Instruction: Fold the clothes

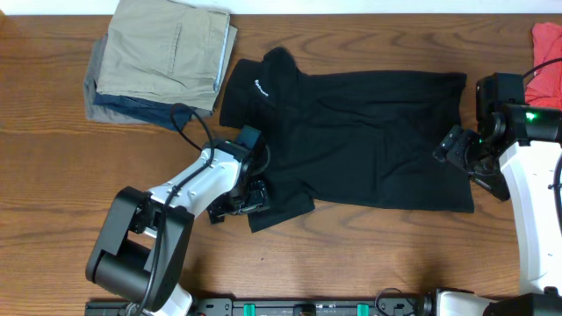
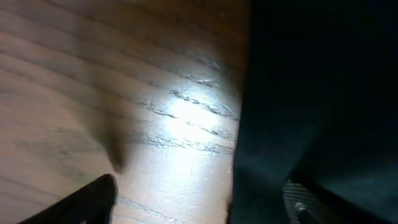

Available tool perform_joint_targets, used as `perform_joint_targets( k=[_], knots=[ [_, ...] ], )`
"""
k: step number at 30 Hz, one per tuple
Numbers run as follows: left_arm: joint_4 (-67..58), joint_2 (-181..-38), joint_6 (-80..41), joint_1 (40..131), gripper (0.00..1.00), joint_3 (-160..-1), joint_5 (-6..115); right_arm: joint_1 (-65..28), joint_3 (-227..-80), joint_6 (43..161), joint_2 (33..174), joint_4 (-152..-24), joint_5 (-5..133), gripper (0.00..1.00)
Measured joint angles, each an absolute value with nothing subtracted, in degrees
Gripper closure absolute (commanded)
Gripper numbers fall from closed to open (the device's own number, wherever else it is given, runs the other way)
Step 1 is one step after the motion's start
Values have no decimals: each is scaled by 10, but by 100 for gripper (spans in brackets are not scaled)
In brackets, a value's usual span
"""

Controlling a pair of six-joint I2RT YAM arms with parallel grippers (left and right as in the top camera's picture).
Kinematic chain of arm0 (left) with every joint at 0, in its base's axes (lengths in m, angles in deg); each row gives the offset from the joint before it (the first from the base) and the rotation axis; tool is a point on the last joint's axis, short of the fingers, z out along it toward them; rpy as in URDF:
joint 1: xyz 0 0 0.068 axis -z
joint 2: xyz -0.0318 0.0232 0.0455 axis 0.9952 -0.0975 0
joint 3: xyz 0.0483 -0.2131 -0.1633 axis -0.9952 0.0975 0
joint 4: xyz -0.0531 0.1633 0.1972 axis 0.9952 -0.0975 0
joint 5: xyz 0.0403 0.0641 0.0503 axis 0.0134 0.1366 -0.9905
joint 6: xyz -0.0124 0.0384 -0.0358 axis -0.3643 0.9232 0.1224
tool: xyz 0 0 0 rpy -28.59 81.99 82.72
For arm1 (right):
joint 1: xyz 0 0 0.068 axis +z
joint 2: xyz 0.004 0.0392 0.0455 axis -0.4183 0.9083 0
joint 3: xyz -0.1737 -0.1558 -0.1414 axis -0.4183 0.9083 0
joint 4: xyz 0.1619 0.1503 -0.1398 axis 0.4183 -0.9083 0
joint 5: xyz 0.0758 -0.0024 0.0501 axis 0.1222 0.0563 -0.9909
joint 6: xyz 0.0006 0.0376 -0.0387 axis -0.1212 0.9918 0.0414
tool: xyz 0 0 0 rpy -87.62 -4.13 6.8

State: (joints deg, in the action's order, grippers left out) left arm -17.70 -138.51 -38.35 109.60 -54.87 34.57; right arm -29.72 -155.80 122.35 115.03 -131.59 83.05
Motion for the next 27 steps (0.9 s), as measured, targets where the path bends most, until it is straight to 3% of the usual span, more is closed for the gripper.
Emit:
perform_joint_targets(
  k=[4,9,21,27],
  knots=[
    [-160,-1381,-387,1096,64,-540,360,-297,-1558,1223,1150,-1316,830,1],
    [-155,-1379,-388,1097,94,-534,372,-297,-1558,1223,1150,-1317,824,1],
    [-201,-1363,-369,1097,94,-520,364,-299,-1551,1237,1150,-1331,822,1],
    [-212,-1285,-344,1097,94,-516,357,-335,-1486,1263,1150,-1265,820,1]
  ],
)
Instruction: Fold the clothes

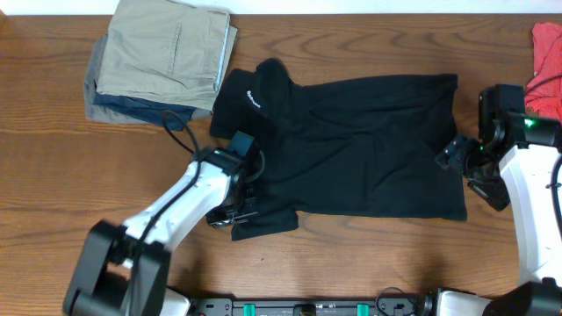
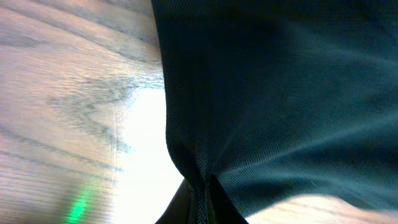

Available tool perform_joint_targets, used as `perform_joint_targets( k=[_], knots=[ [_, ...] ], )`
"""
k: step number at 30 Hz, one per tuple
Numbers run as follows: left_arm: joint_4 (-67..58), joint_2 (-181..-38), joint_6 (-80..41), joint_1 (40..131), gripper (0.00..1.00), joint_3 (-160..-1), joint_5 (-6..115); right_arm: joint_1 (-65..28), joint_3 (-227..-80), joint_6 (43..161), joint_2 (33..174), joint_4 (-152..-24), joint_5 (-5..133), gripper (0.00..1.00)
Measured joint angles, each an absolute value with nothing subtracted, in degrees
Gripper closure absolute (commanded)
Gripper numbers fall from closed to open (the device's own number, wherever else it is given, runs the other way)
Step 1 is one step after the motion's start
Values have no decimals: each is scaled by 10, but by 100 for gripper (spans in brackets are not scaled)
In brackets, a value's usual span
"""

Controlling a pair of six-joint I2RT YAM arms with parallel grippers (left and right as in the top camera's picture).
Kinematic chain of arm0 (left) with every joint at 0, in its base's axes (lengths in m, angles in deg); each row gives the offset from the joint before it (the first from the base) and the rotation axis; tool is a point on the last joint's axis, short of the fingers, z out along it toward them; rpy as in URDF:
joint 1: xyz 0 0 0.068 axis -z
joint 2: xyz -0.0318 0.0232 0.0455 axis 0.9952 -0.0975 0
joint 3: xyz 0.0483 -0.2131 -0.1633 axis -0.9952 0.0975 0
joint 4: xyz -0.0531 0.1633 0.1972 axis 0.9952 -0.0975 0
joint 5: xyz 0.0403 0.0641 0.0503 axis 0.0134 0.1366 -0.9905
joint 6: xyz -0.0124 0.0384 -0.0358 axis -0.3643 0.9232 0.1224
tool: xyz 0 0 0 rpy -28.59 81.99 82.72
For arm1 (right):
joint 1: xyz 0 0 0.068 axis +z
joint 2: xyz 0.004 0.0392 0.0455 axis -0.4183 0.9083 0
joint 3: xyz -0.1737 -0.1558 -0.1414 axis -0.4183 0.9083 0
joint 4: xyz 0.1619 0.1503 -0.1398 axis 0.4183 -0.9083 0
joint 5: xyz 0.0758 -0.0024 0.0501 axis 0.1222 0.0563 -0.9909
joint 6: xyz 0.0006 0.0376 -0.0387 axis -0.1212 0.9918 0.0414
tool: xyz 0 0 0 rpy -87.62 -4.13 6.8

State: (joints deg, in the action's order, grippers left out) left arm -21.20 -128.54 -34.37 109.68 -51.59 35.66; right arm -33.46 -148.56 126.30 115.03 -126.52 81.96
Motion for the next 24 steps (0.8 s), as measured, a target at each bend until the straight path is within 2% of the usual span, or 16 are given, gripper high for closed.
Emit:
perform_joint_targets(
  k=[6,7,10,12,16,24],
  knots=[
    [-221,-1264,-338,1097,94,-516,355,-380,-1399,1269,1150,-1207,816,1],
    [-221,-1264,-338,1097,94,-516,355,-388,-1386,1269,1150,-1199,810,5],
    [-221,-1264,-338,1097,94,-516,355,-422,-1351,1271,1150,-1167,797,27],
    [-221,-1264,-338,1097,94,-516,355,-447,-1328,1274,1150,-1135,787,35],
    [-221,-1264,-338,1097,94,-516,355,-480,-1284,1276,1150,-1079,766,36],
    [-220,-1264,-338,1097,94,-516,355,-482,-1230,1276,1151,-1025,744,36]
  ],
)
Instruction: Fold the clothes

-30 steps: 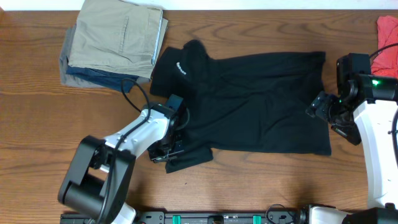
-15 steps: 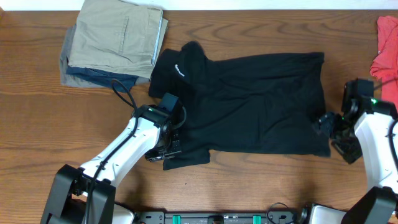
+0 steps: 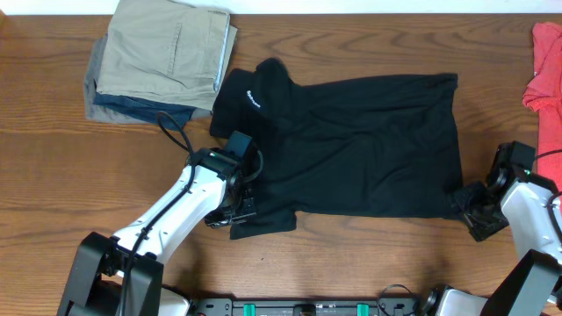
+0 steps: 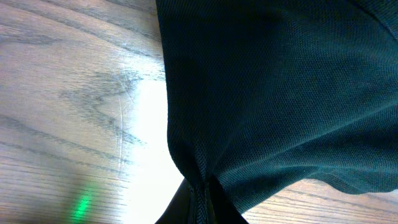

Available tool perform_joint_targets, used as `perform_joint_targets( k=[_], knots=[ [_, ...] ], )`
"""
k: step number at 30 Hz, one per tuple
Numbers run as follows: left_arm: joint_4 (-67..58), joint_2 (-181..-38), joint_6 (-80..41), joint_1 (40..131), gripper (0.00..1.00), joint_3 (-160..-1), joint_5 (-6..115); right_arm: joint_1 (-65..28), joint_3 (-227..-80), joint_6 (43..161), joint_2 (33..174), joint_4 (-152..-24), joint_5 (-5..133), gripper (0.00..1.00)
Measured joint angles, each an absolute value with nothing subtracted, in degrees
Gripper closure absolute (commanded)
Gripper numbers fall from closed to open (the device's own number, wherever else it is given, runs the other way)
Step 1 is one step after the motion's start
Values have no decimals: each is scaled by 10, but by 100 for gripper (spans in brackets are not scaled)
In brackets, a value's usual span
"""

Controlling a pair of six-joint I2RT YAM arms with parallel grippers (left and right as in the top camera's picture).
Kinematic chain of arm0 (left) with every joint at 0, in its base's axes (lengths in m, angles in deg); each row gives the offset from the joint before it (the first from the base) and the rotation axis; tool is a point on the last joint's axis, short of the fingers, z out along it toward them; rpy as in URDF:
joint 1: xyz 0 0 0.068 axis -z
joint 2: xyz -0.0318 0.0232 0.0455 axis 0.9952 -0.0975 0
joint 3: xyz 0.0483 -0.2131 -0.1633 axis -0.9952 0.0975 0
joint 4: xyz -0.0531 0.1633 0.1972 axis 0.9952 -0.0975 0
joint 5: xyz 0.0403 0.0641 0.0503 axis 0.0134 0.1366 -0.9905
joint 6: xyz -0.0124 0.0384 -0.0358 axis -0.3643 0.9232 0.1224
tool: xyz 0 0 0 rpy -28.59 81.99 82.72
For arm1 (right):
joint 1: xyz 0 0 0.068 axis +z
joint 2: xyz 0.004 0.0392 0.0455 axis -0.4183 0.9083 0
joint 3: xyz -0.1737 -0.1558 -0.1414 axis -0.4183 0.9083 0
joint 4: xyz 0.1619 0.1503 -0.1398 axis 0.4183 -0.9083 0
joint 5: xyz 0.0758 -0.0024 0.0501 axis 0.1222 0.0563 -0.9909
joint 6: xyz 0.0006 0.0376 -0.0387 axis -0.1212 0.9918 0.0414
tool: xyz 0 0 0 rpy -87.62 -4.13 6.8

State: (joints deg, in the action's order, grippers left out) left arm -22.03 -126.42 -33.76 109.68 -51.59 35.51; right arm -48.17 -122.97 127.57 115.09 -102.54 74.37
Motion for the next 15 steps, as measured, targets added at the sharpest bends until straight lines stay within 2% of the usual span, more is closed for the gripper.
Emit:
perform_joint_targets(
  k=[6,15],
  knots=[
    [-220,-1264,-338,1097,94,-516,355,-482,-1217,1275,1156,-997,734,39],
    [-223,-1264,-338,1097,94,-516,355,-482,-1215,1276,1185,-978,731,37]
  ],
)
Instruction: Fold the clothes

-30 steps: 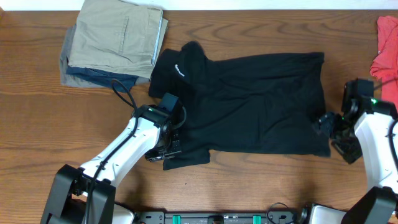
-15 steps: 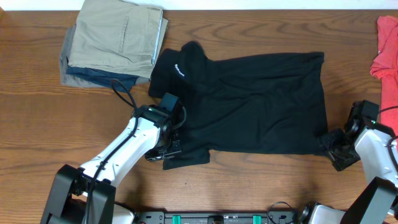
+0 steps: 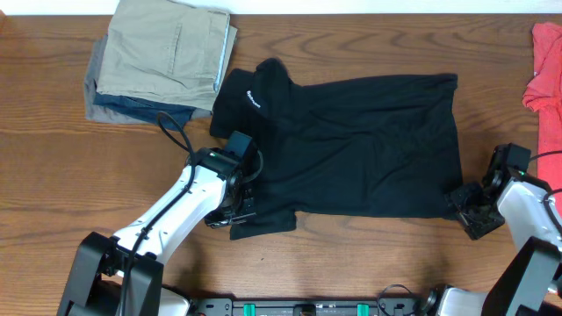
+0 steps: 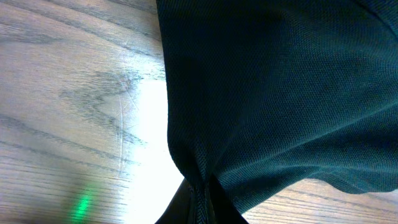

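Observation:
A black polo shirt lies spread across the middle of the table, collar at the upper left and hem at the right. My left gripper sits at the shirt's lower left sleeve and is shut on it. In the left wrist view the dark knit cloth bunches into a fold pinched at my left gripper. My right gripper is low at the shirt's lower right corner, touching or just beside the hem. The overhead view does not show whether it is open or shut.
A stack of folded clothes, khaki trousers on top, lies at the back left close to the shirt's collar. A red garment hangs in from the right edge. Bare wooden table runs along the front.
My right gripper has shifted slightly toward the shirt's lower right corner. The left gripper still pinches the sleeve, and the shirt lies as before.
First my left gripper stood open at the sleeve's edge and my right gripper was beside the hem's middle. Then the left was shut on the sleeve and the shirt lay slightly further left. After that the right gripper was at the lower right corner, where it remains.

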Available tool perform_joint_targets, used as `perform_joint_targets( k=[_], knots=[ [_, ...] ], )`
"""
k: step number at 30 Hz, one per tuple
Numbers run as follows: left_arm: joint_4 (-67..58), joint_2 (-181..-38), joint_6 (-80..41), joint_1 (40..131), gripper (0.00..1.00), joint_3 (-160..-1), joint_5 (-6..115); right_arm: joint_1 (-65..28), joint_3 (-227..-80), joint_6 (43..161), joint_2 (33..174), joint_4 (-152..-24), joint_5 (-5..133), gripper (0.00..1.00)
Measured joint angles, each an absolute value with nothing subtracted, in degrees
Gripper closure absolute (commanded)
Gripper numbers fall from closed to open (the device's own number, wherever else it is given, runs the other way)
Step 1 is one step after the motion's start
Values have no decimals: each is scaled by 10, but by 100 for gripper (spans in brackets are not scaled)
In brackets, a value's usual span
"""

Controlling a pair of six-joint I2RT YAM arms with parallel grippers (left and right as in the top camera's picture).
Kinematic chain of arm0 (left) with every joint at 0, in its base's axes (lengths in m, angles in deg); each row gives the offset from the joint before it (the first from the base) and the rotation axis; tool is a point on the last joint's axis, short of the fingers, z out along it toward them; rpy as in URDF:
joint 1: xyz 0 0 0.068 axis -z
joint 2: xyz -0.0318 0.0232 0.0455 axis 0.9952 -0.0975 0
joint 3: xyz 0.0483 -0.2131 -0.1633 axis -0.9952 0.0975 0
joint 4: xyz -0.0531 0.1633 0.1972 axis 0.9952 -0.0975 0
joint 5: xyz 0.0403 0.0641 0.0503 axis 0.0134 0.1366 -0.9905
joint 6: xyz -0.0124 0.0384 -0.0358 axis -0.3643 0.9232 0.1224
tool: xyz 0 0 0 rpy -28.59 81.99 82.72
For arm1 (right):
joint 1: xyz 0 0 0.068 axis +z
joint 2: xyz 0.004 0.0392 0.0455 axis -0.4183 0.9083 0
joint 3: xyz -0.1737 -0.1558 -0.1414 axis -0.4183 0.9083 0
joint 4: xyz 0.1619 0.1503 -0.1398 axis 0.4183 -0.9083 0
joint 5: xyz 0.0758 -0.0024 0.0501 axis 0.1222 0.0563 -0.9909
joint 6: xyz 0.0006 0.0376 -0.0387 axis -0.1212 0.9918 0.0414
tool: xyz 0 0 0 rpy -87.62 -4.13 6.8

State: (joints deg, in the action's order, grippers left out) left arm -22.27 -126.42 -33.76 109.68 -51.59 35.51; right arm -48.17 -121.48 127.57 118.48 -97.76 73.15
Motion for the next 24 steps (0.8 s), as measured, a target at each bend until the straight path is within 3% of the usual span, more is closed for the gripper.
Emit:
perform_joint_targets(
  k=[4,11,17,24],
  knots=[
    [-223,-1264,-338,1097,94,-516,355,-482,-1215,1275,1209,-969,731,44],
    [-225,-1264,-338,1097,94,-516,355,-482,-1218,1273,1215,-966,718,96],
    [-260,-1257,-337,1097,94,-516,355,-483,-1223,1274,1216,-1006,719,99],
    [-308,-1153,-337,1097,94,-516,355,-514,-1269,1274,1196,-1118,734,99]
  ],
)
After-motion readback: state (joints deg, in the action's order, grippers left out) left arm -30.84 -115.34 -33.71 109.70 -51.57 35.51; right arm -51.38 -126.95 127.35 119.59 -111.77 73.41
